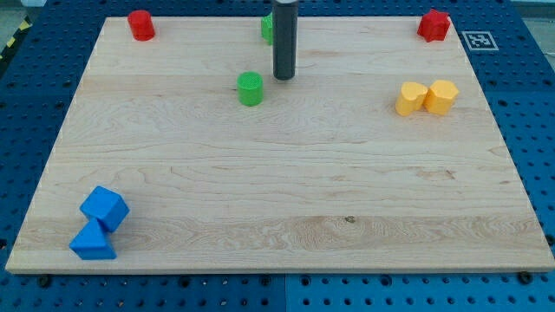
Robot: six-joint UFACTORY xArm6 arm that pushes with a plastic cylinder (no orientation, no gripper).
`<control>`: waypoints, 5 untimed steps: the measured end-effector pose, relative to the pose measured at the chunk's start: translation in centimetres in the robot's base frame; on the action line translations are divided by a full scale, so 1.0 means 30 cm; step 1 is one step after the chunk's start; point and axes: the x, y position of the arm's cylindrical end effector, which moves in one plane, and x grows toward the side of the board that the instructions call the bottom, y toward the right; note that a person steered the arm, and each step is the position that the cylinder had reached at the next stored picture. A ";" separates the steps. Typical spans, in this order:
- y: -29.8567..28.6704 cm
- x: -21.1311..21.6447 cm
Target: Move your arm to the bottom left
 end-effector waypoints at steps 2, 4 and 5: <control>0.000 0.000; 0.000 0.000; 0.000 0.000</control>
